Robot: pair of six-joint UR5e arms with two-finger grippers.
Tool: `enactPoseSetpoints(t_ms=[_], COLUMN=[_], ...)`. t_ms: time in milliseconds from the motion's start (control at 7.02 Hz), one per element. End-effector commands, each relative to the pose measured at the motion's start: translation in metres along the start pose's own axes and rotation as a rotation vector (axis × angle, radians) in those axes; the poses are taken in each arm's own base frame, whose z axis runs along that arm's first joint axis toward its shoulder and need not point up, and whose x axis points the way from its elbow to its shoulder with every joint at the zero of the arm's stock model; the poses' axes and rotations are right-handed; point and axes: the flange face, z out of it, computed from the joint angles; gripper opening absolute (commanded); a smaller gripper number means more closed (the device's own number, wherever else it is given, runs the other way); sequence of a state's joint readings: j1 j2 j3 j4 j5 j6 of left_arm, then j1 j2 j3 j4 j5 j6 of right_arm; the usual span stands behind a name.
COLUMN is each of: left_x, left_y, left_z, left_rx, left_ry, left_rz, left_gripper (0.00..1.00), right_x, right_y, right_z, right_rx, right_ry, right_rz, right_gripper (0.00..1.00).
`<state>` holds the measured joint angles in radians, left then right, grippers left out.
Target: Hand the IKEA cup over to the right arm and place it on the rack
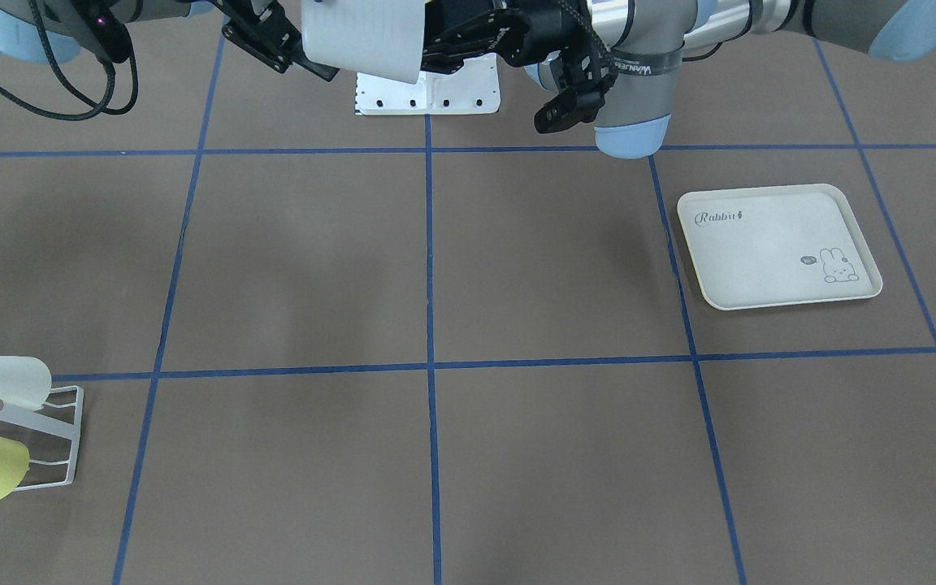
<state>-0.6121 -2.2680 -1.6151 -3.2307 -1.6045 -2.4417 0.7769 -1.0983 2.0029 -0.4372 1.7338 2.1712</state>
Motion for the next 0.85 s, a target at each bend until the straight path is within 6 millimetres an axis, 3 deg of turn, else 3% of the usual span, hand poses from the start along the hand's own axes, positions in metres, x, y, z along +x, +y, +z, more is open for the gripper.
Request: enactPoseSetpoints(t_ms=[0,142,285,427,570,712], left_x=[0.0006,0.0006,0.0006,0.0005,0.0007,0.0026], left_y=[0.0006,0.0006,0.0006,0.0005,-0.0003,-0.0009], left_z=[0.0021,0.0021,0.0021,0.0023,0.0033,0.0044], left_rx=[-0.002,-0.002,-0.002,-0.001,0.008,0.015], left_ry=[0.001,0.001,0.001,0.0,-0.008,-0.01], left_rz=[0.003,0.004,0.007,0.012,0.013,0.015], left_gripper=[0.0,0.0,0.0,0.12,0.47,0.87], right_x=[-0.0005,-0.0005,-0.0011,-0.0007,0.001,0.0023], right_y=[0.0008,0.0019,0.0033,0.005,0.0051,0.0058], right_z=[0.0002,-0.0005,-0.0011,-0.0038,-0.0068,-0.0071], right_rx=[-0.003,-0.005,-0.008,-0.013,-0.017,-0.026], right_ry=[-0.001,-0.001,-0.003,-0.001,0.005,0.013], right_rz=[-0.001,-0.002,0.0,0.002,0.002,0.004], right_gripper=[1.0,1.0,0.84,0.39,0.01,0.0])
